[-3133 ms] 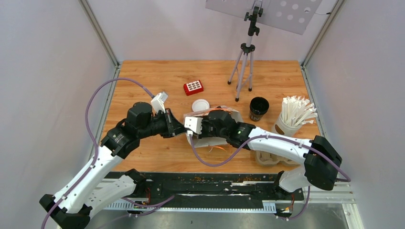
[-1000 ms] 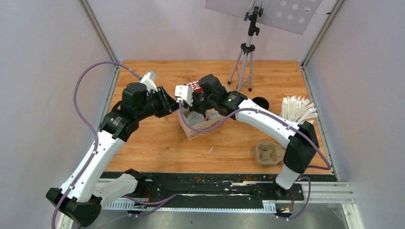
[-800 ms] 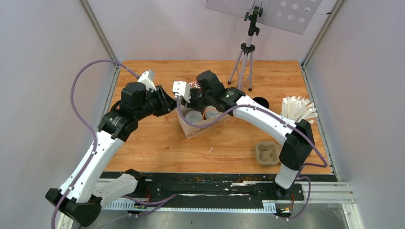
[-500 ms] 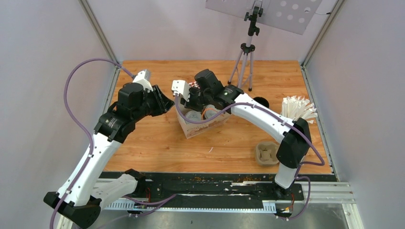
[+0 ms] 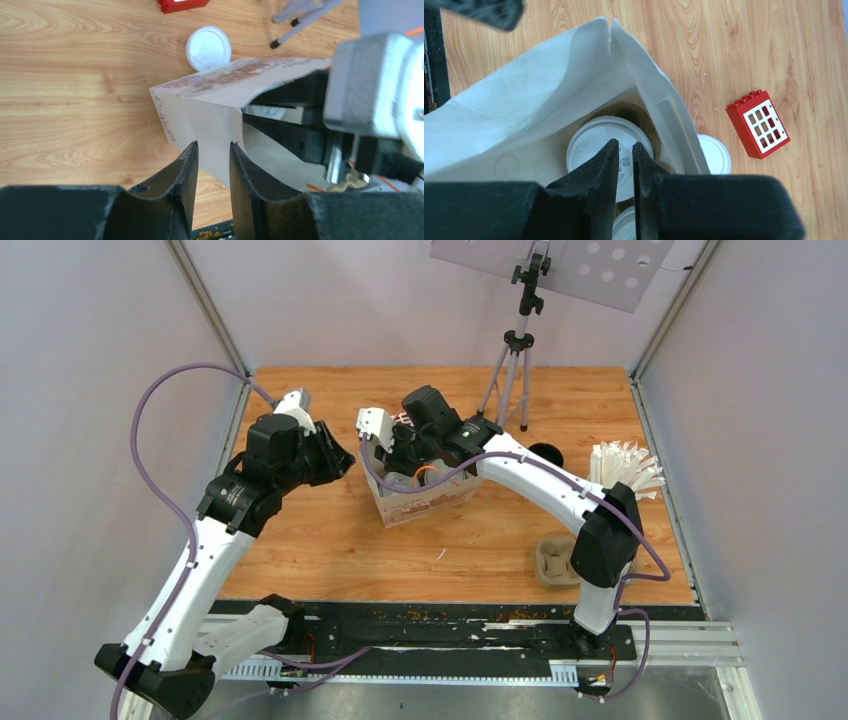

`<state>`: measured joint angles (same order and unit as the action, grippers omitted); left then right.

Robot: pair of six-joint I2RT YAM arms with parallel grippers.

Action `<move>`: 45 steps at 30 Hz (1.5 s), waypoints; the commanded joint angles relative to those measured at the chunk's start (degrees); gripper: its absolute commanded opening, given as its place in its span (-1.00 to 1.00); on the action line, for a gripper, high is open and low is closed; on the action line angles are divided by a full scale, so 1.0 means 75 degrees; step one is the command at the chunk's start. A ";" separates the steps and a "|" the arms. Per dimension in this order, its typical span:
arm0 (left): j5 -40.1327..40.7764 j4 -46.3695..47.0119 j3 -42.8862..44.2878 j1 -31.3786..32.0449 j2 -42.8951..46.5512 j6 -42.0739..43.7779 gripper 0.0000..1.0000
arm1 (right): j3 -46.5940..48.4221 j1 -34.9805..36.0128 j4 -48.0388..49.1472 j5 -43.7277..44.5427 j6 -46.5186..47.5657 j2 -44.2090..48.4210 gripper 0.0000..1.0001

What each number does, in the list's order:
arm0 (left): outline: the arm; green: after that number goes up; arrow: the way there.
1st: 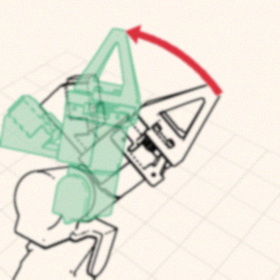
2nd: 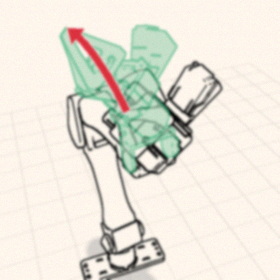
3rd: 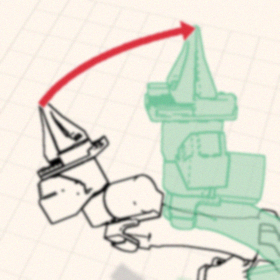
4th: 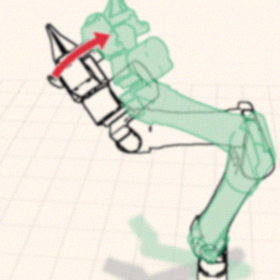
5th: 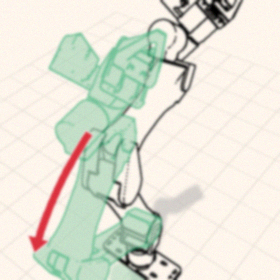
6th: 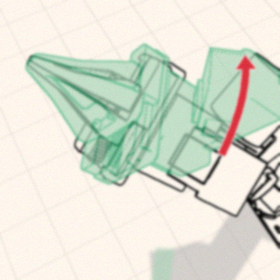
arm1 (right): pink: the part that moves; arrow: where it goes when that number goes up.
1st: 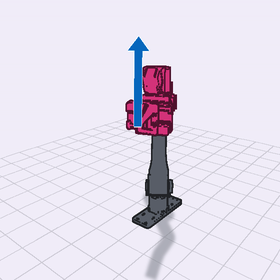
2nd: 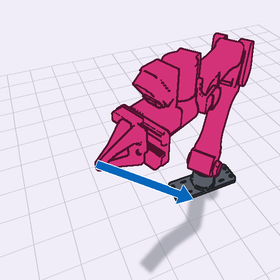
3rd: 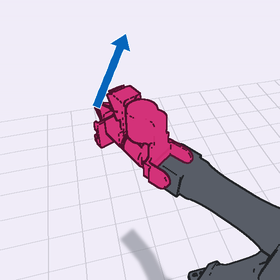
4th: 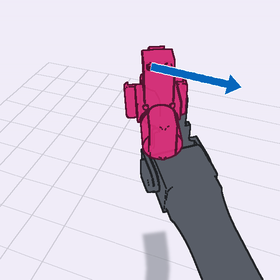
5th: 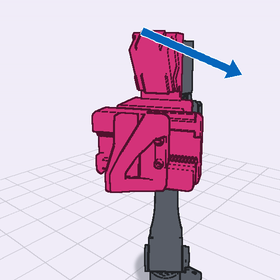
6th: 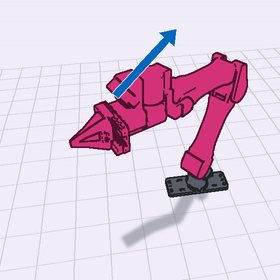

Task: Pack the takeout coffee

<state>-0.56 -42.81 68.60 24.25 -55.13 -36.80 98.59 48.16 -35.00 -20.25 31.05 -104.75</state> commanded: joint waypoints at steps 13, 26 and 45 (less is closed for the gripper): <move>0.0122 0.2782 -0.1188 -0.1276 -0.1892 0.0387 -0.42 | -0.0045 -0.0114 -0.0239 -0.0206 0.0091 0.0401 -0.65; -0.0660 0.4123 -0.1376 -0.1276 -0.4769 0.0469 -0.53 | -0.0223 -0.0210 -0.0278 -0.0162 0.0067 0.0557 -0.65; -0.1270 0.4418 -0.2308 -0.0713 -0.4961 0.0254 -0.62 | -0.0336 -0.0362 -0.0449 -0.0160 0.0050 0.0734 -0.64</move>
<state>-9.58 -10.44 52.62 18.04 -95.04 -34.59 96.36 45.76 -37.91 -20.71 31.38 -102.13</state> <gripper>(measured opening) 0.194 0.177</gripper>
